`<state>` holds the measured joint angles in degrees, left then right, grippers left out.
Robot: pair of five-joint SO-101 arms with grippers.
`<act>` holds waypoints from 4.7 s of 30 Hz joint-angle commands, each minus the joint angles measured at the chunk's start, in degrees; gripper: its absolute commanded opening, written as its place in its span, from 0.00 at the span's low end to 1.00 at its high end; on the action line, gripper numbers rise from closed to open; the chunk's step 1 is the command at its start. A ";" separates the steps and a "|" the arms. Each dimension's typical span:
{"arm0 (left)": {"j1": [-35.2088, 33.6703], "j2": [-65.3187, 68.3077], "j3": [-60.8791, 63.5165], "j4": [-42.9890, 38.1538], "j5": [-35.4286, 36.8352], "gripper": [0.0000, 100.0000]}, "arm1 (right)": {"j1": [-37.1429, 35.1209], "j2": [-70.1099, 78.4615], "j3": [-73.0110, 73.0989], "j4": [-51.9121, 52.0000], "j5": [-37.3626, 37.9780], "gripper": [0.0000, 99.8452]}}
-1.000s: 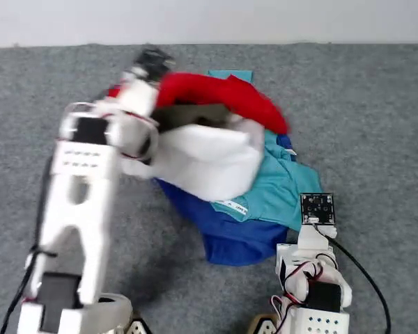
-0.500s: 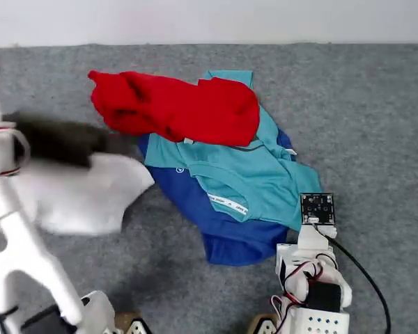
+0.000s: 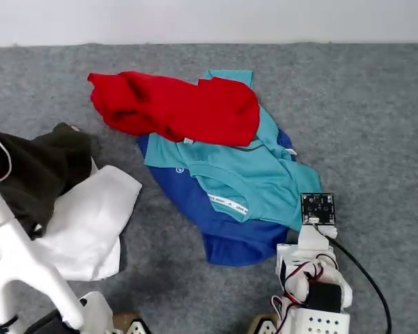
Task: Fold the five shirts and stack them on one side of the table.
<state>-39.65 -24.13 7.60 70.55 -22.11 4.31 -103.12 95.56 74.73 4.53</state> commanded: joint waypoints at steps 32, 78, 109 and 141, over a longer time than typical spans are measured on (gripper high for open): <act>21.63 -8.62 39.16 -7.65 -6.95 0.02 | 0.04 -0.40 0.88 0.13 -0.62 0.01; 22.86 23.30 -15.96 29.89 -7.21 0.20 | 0.04 -0.40 0.88 0.13 -0.62 0.01; 59.78 42.55 -14.99 -12.66 9.05 0.24 | 0.04 -0.40 0.88 0.13 -0.62 0.01; 59.96 69.98 -64.75 16.53 4.57 0.01 | 0.04 -0.40 0.88 0.13 -0.62 0.01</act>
<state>22.24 46.81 -45.67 80.13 -17.01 4.31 -103.12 95.56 74.73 4.53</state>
